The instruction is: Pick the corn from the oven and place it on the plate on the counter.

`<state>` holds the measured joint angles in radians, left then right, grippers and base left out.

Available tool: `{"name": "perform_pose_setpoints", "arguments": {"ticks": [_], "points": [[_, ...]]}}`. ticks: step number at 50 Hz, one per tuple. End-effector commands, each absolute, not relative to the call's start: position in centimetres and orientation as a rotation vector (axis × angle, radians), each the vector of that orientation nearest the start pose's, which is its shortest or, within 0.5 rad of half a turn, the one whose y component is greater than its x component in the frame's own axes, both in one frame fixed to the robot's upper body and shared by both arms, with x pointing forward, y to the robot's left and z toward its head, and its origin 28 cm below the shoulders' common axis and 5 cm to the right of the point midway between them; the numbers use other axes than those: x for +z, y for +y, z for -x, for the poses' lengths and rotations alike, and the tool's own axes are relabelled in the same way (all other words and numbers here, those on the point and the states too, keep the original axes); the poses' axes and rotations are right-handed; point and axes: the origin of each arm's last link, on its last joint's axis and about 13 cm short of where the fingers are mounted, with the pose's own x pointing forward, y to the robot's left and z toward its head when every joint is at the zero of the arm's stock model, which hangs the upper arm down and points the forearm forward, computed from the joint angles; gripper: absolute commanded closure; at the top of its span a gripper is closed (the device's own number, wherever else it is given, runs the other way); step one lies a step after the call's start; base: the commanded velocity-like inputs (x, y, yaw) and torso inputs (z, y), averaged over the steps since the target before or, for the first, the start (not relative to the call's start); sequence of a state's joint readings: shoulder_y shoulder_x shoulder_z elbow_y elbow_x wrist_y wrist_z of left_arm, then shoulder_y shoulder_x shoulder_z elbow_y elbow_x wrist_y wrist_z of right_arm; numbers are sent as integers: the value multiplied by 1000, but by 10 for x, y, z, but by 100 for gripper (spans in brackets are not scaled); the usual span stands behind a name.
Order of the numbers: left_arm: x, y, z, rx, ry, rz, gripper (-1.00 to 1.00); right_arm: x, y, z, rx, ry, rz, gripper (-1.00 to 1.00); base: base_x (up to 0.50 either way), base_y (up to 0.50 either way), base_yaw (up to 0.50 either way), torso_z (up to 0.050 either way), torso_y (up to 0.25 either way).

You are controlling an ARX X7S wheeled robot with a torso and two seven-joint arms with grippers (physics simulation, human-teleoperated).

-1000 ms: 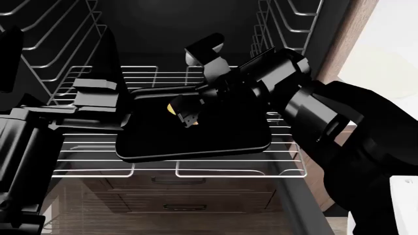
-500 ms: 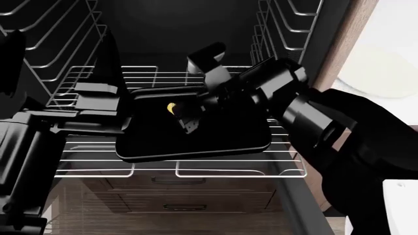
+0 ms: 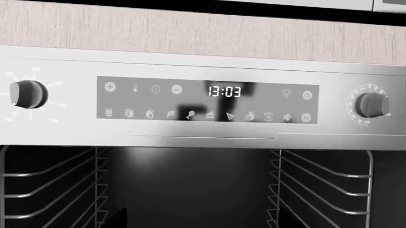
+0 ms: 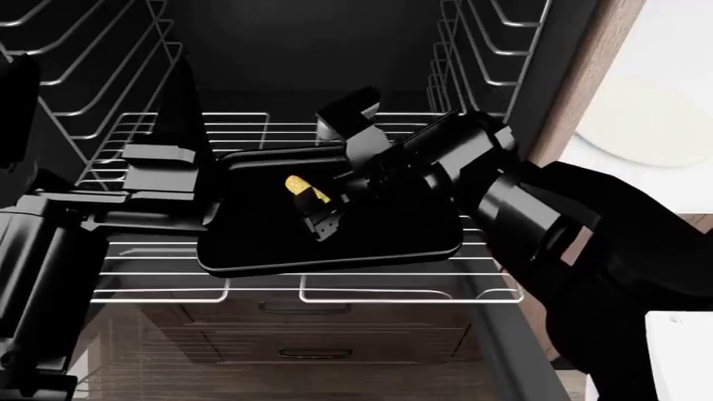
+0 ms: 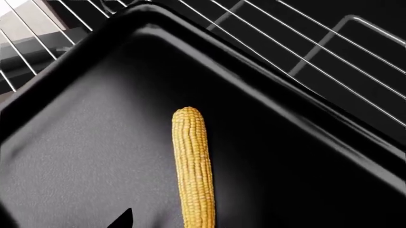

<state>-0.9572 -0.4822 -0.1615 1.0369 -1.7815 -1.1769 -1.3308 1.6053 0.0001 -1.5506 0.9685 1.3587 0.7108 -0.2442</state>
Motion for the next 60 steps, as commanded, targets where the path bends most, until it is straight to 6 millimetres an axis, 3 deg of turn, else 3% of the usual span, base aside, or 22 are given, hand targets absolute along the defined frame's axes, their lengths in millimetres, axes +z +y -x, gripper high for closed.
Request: {"name": "perform_pose_setpoints", "arguments": {"ticks": [1,29,46,47,60], "points": [[284,204,-144,-85,-467,37,-100,229,-15,-394,738,654,330,-100,0,0,0,0,0],[280,206,-147,-77,-458,38,-100,215,-23,-396,700,693,317,-100,0,0,0,0,0],[278,206,-148,-79,-453,40,-100,217,-23,-396,695,688,314,-100,0,0,0,0,0],[278,205,-148,-79,-453,39,-100,216,-23,-396,695,687,314,100,0,0,0,0,0],[278,204,-148,-87,-452,38,-100,215,-22,-396,702,692,310,100,0,0,0,0,0]]}}
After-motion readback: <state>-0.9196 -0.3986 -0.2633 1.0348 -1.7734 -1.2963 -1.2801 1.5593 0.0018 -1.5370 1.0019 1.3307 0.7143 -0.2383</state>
